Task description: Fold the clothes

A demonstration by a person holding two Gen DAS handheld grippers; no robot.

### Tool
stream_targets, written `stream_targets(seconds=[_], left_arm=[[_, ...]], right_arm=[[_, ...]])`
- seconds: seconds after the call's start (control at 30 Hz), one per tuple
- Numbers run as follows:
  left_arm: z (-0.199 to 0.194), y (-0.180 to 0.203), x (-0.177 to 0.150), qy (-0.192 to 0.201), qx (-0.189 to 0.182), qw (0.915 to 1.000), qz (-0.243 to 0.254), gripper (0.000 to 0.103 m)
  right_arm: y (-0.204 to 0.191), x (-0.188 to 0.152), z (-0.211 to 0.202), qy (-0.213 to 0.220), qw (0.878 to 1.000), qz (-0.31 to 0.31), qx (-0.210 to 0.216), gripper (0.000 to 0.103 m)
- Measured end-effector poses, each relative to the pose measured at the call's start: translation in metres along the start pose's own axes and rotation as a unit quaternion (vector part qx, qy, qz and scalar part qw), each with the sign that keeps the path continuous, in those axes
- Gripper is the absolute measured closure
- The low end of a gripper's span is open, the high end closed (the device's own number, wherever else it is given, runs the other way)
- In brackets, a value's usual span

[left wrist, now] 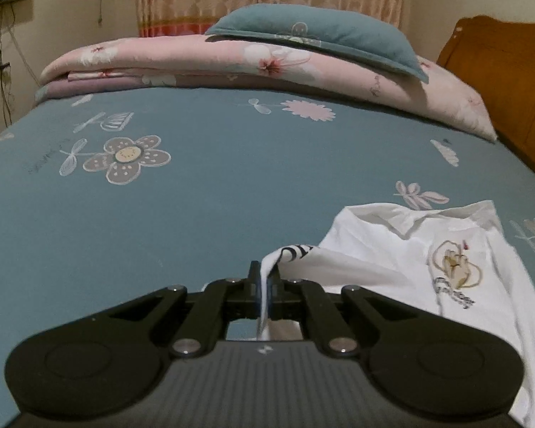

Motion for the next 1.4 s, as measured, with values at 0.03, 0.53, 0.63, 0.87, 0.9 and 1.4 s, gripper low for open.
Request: stream_targets(seconds=[0.03,0.53,0.63,0.87,0.9,1.4], left_arm=[[0.001,0.001,0.002,0.003,0.005,1.0000,0.006,0.103],[0.065,-0.047,0.022,-0.041,0.107,0.9932,0.018,0.102],[0.078,-0.060,0.026,-0.048,0.117,0.9920,0.005,0.102],[0.105,-0.072,0.050,-0.030,0.147,0.9887,0.010,0.102],[0.110,-0.072,0.053,-0.031,0.151,0.9879,0.013,0.102],[0.161,-0.087,0.030,-0.106,0.170,0.9794,0.026,0.094]], right_arm=[[0.002,0.000,0.000,0.000,1.000,0.000,-0.002,0.047],[0.015,0.007,0.010,-0.008,1.000,0.003,-0.010,0.047],[0.020,0.011,0.011,-0.008,1.000,0.003,-0.012,0.047],[0.027,0.022,0.015,-0.008,1.000,-0.003,-0.021,0.046],[0.027,0.023,0.016,-0.009,1.000,-0.004,-0.023,0.046],[0.036,0.026,0.011,-0.011,1.000,-0.009,-0.026,0.045]])
Point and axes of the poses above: each gripper's, at about its wrist camera, not at the fingertips, and z roughly the way its jaws point, y to its right, x to its top, the point moved 3 cm from there along z, roughly the way its jaws point, and after that the axes turned 3 degrees about x, right-handed, at the moved point
